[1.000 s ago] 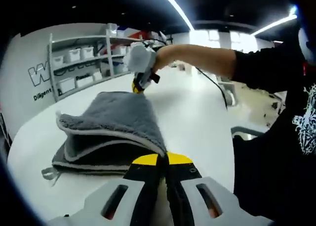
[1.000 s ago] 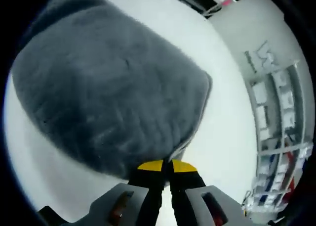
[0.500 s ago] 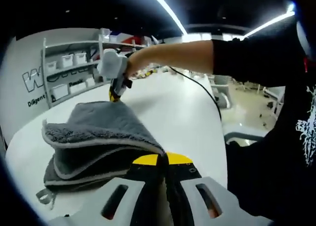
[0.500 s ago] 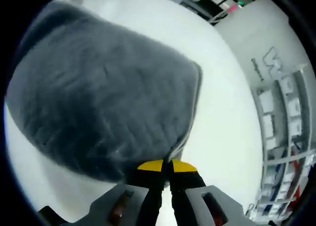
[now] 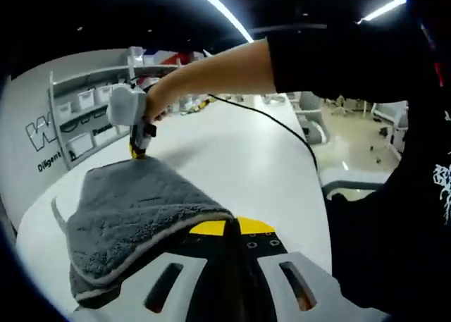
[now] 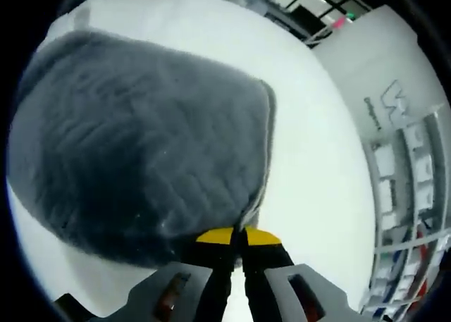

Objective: Open the folded towel by lifting each exposed corner and separating the folded layers until the towel lies flat within the target outline without major curled edges

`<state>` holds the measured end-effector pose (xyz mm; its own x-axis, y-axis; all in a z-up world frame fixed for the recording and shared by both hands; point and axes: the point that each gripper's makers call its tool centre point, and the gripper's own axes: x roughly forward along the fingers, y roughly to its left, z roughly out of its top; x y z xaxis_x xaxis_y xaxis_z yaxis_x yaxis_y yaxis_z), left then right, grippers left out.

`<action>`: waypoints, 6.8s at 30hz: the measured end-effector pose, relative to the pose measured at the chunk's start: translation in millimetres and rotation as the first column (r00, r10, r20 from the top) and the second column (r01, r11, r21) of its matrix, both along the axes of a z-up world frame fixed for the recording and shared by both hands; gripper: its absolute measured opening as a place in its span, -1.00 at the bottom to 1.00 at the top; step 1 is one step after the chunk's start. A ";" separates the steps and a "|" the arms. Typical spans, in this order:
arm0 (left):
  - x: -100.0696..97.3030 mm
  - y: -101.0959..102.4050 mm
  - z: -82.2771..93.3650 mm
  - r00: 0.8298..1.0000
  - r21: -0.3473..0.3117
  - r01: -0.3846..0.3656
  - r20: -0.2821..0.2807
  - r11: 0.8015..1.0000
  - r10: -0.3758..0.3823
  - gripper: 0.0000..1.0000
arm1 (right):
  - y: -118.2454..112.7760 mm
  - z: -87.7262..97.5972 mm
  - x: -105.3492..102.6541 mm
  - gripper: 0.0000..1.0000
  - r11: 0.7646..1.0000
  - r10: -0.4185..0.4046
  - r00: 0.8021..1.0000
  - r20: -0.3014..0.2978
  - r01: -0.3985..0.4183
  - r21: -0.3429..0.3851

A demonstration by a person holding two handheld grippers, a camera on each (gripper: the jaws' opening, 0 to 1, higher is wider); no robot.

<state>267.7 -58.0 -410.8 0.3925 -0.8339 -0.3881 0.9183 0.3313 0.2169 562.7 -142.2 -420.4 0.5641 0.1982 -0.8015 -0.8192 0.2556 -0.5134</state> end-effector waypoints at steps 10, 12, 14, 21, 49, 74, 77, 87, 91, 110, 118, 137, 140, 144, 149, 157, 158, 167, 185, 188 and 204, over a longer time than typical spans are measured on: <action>4.7 -14.4 -1.5 0.999 0.036 0.004 0.051 0.999 -0.006 -0.93 | 24.5 -1.3 12.0 -1.00 0.998 0.061 0.998 -0.006 -0.062 -0.020; 6.3 -17.3 -1.7 0.998 0.045 0.001 0.063 0.999 -0.004 -0.93 | 31.6 -1.2 15.8 -1.00 0.997 0.074 0.997 0.001 -0.073 -0.025; 8.9 -19.9 -2.0 0.996 0.064 -0.006 0.091 0.998 0.000 -0.93 | 41.2 -0.8 19.7 -1.00 0.995 0.102 0.994 0.031 -0.101 -0.025; 15.9 -30.8 -2.5 0.989 0.109 -0.025 0.151 0.994 0.008 -0.93 | 60.6 -1.7 27.9 -1.00 0.990 0.137 0.989 0.057 -0.135 -0.043; 36.9 -32.8 -1.6 0.997 0.053 -0.038 0.071 0.998 0.034 -0.93 | 87.3 1.5 57.4 -1.00 0.992 0.122 0.992 0.037 -0.121 -0.032; 30.9 -16.3 21.1 0.996 -0.177 -0.089 -0.039 0.980 0.083 -0.30 | 87.1 2.3 47.7 -1.00 0.991 0.132 0.986 0.106 -0.127 -0.052; 26.6 -10.1 27.6 0.995 -0.193 -0.091 -0.046 0.977 0.083 -0.03 | 86.5 1.3 59.2 -1.00 0.991 0.131 0.985 0.110 -0.128 -0.034; 7.4 2.2 53.6 0.994 -0.257 -0.109 -0.038 0.960 0.103 0.99 | 86.9 2.5 62.3 -1.00 0.991 0.130 0.982 0.136 -0.128 -0.024; 9.5 17.0 52.1 0.987 -0.245 -0.158 -0.042 0.957 0.153 0.99 | 86.2 5.5 63.8 -1.00 0.989 0.146 0.972 0.185 -0.143 -0.028; 36.6 81.9 62.5 0.936 -0.308 -0.350 -0.092 0.884 0.339 0.99 | 80.4 47.2 47.0 -0.08 0.981 -0.029 0.971 0.236 -0.018 0.194; 45.0 104.6 61.1 0.912 -0.292 -0.407 -0.081 0.866 0.401 0.99 | 77.7 70.8 0.5 1.00 0.906 -0.167 0.951 0.259 0.045 0.420; 48.2 119.9 66.0 0.882 -0.300 -0.466 -0.079 0.833 0.465 1.00 | 84.8 119.9 -154.8 1.00 0.906 -0.121 0.812 0.571 -0.144 0.397; 47.1 121.0 66.8 0.882 -0.300 -0.465 -0.082 0.833 0.463 1.00 | 87.7 127.1 -176.4 1.00 0.904 -0.113 0.772 0.626 -0.181 0.386; 46.3 121.6 66.9 0.882 -0.297 -0.467 -0.087 0.833 0.463 1.00 | 87.3 130.7 -199.8 1.00 0.897 -0.128 0.737 0.664 -0.199 0.394; 42.4 122.3 68.2 0.884 -0.302 -0.462 -0.087 0.834 0.459 1.00 | 84.4 125.7 -218.1 1.00 0.878 -0.162 0.743 0.649 -0.192 0.439; 41.2 131.9 67.8 0.874 -0.307 -0.478 -0.069 0.823 0.481 1.00 | 68.2 117.4 -237.0 1.00 0.782 -0.292 0.801 0.522 -0.114 0.612; 41.1 132.5 67.9 0.873 -0.307 -0.478 -0.068 0.823 0.482 1.00 | 65.9 116.3 -239.4 1.00 0.781 -0.298 0.800 0.520 -0.109 0.615; 40.6 136.2 64.9 0.871 -0.300 -0.483 -0.071 0.822 0.486 1.00 | 72.7 102.7 -244.9 1.00 0.900 -0.161 0.732 0.662 -0.166 0.402; 40.9 141.6 63.8 0.872 -0.313 -0.486 -0.106 0.816 0.478 1.00 | 122.0 97.4 -240.9 1.00 0.961 0.121 0.505 0.854 -0.275 0.027; 40.8 141.7 63.4 0.873 -0.315 -0.485 -0.111 0.816 0.476 1.00 | 128.4 99.2 -240.4 1.00 0.959 0.151 0.479 0.865 -0.282 -0.012; 44.0 149.6 65.2 0.867 -0.324 -0.495 -0.121 0.806 0.484 0.99 | 151.1 96.3 -238.4 1.00 0.949 0.199 0.450 0.871 -0.311 -0.057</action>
<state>311.7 91.7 -345.6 0.7761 -0.6146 -0.1411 0.6190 0.7852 -0.0155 324.3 8.9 -324.1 0.8630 0.4974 0.0882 -0.0183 0.2052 -0.9786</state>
